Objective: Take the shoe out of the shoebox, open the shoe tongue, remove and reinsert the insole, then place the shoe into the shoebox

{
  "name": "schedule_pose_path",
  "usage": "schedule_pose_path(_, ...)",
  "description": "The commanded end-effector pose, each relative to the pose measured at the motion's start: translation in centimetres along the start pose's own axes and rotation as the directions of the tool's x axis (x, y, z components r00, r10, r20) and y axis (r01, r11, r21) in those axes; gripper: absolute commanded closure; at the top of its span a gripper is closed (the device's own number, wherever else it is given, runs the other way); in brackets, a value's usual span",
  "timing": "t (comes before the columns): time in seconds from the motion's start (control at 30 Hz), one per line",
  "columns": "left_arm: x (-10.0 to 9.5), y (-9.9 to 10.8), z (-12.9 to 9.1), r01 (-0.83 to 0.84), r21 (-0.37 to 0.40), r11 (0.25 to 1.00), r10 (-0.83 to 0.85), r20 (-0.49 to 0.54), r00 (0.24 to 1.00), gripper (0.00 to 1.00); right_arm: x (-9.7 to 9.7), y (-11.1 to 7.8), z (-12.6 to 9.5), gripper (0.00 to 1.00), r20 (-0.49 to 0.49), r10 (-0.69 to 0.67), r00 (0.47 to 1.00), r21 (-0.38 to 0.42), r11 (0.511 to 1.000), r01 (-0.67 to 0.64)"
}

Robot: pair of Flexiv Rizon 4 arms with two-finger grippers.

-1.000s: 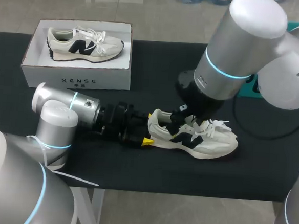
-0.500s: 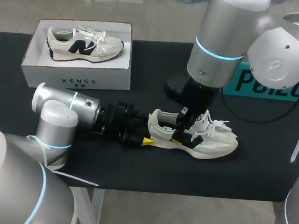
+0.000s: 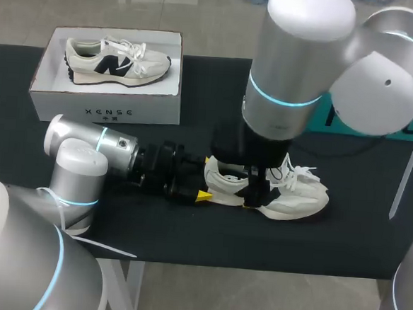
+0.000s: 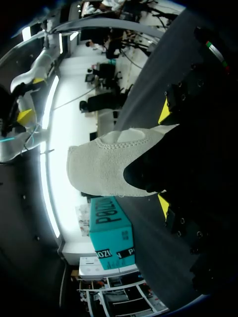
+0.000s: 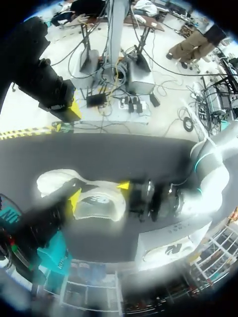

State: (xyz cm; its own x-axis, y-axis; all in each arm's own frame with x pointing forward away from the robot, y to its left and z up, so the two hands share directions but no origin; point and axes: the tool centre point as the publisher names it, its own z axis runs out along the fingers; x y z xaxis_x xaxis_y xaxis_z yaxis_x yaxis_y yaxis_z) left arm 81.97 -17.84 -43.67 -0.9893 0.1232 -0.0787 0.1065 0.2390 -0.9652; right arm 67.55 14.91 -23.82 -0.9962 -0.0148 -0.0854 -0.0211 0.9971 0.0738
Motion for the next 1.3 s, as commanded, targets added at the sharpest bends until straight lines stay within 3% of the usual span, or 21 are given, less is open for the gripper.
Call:
schedule_pose_path(0.03,0.0,0.2,0.3,0.001,-0.002,1.000,-0.001,0.000,1.000,1.00,0.3,0.2,0.0,1.00,0.064,-0.257,0.964,0.032,0.966,0.255)
schedule_pose_path(0.3,0.0,0.2,0.3,0.001,-0.002,1.000,-0.001,0.000,1.000,1.00,-4.0,-0.6,2.0,1.00,-0.016,-0.217,0.976,-0.003,0.976,0.217)
schedule_pose_path(0.43,0.0,0.2,0.3,0.001,-0.002,1.000,-0.001,0.000,1.000,1.00,-6.5,-0.2,2.7,1.00,-0.066,-0.207,0.976,0.036,0.977,0.209)
schedule_pose_path(0.7,0.0,0.2,0.3,0.001,-0.002,1.000,-0.001,0.000,1.000,1.00,-10.6,-1.3,4.8,1.00,-0.045,-0.177,0.983,0.018,0.984,0.178)
schedule_pose_path(1.3,0.0,0.2,0.3,0.001,-0.002,1.000,-0.001,0.000,1.000,1.00,-11.9,-3.6,9.5,1.00,-0.014,-0.103,0.995,0.026,0.994,0.103)
